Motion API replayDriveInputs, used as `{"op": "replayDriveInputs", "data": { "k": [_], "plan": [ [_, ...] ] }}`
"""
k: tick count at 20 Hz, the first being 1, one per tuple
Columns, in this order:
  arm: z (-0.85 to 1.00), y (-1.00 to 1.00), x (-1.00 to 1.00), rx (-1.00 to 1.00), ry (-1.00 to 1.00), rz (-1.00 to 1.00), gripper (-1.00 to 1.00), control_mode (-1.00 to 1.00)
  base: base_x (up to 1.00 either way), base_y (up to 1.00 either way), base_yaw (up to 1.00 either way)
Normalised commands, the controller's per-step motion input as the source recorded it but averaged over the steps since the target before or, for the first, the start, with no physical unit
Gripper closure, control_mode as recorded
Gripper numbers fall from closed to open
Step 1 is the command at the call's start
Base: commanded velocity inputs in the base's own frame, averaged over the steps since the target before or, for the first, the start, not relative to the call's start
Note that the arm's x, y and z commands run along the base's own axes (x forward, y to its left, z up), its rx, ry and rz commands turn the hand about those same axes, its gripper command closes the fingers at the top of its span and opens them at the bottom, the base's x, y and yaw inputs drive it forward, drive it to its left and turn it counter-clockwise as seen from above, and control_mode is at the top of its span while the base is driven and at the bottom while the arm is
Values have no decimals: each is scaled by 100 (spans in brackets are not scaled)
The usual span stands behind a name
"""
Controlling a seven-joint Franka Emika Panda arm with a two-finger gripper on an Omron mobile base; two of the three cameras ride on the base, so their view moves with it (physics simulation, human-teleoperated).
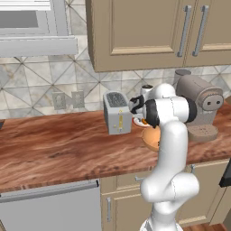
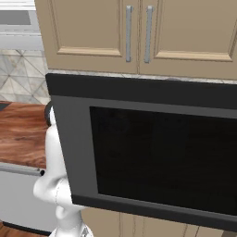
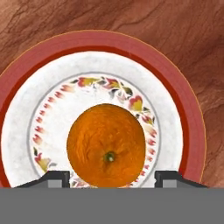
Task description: Remove the tangerine from the bowl and place it on the small plate. Then place the bowl with only the chicken drumstick in the microwave, close the door, and press the start button to microwave the chicken drumstick.
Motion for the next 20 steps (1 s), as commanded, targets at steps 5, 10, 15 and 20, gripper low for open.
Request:
{"op": "replayDriveInputs", "data": {
  "k": [5, 10, 15, 20],
  "plan": [
    [24, 0, -26, 0, -1, 0, -100, -100, 0, 0, 0],
    [30, 0, -49, 0, -5, 0, -100, -100, 0, 0, 0],
    [19, 0, -63, 0, -5, 0, -100, -100, 0, 0, 0],
    [14, 9, -37, 0, -7, 1, -100, -100, 0, 0, 0]
  ]
}}
